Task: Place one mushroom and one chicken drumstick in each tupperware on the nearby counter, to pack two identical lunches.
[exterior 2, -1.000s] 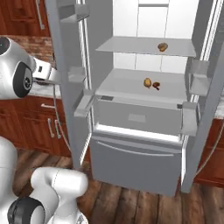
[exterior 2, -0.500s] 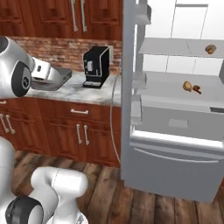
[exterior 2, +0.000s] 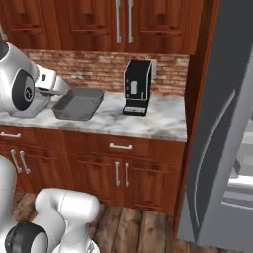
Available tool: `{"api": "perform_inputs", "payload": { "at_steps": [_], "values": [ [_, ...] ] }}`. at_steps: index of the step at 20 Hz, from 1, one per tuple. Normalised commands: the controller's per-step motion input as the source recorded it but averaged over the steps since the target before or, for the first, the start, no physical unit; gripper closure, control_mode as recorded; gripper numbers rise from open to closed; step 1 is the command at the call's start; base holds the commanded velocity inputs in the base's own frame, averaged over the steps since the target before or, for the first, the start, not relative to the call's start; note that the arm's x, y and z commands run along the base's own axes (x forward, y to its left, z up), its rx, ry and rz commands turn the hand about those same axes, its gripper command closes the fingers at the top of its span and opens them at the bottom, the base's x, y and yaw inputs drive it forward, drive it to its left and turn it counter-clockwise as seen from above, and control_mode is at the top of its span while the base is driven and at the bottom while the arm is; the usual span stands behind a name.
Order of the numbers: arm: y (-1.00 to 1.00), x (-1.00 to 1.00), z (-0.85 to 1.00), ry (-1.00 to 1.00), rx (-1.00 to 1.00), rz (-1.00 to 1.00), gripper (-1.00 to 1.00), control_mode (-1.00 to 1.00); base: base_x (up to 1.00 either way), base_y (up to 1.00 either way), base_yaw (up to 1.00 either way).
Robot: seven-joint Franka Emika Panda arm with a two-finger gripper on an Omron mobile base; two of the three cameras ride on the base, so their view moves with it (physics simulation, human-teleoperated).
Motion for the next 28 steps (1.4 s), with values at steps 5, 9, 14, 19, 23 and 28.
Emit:
{"api": "perform_inputs", "payload": {
  "at_steps": [5, 9, 14, 19, 23, 28],
  "values": [
    [0.00, 0.00, 0.00, 0.00, 0.00, 0.00, 1.00, 1.00, 0.69, 1.00, -0.11],
    [0.00, 0.00, 0.00, 0.00, 0.00, 0.00, 1.00, 1.00, 0.46, 1.00, -0.09],
    [0.00, 0.00, 0.00, 0.00, 0.00, 0.00, 1.00, 1.00, 0.45, 1.00, -0.08],
    [0.00, 0.00, 0.00, 0.00, 0.00, 0.00, 1.00, 1.00, 0.51, 0.87, -0.06],
    [0.00, 0.00, 0.00, 0.00, 0.00, 0.00, 1.00, 1.00, 0.36, -0.01, 0.00],
    [-0.19, 0.00, -0.39, 0.00, 0.00, 0.00, 1.00, -1.00, 0.02, -0.12, 0.00]
  ]
}}
